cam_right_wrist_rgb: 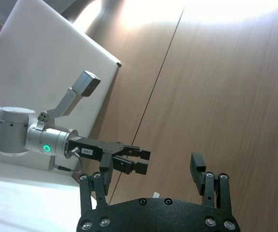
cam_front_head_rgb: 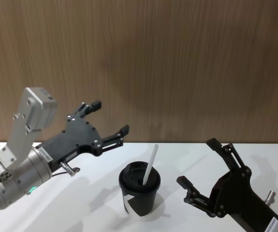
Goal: Pick up the straw with one hand, pass it to the other hand, and insert it into the cup.
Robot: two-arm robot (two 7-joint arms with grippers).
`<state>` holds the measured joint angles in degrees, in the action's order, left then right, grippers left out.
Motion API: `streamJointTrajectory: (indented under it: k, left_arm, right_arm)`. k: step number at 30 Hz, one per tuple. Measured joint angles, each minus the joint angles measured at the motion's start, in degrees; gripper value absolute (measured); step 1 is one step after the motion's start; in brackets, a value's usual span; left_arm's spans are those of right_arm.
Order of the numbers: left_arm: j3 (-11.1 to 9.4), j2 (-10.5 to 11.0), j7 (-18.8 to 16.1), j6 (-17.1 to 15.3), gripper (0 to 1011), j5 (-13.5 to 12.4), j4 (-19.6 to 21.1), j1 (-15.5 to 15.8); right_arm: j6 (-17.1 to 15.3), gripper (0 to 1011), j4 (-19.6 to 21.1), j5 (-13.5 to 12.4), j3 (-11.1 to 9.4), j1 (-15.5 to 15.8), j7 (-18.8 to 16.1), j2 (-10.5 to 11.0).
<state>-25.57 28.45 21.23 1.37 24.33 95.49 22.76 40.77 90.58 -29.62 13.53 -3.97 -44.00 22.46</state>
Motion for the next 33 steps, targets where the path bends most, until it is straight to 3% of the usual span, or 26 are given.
streamJointTrajectory:
  k: [16, 33]
  left_arm:
    - [1.93, -1.38, -12.18, -4.84, 1002, -6.30, 3.73, -4.64]
    - [2.81, -2.30, -16.74, -7.04, 1001, -8.56, 4.72, -6.49]
  right_arm:
    - [0.00, 1001, 0.00, 0.00, 0.00, 0.00, 0.00, 0.00]
    - [0.00, 1001, 0.00, 0.00, 0.00, 0.00, 0.00, 0.00]
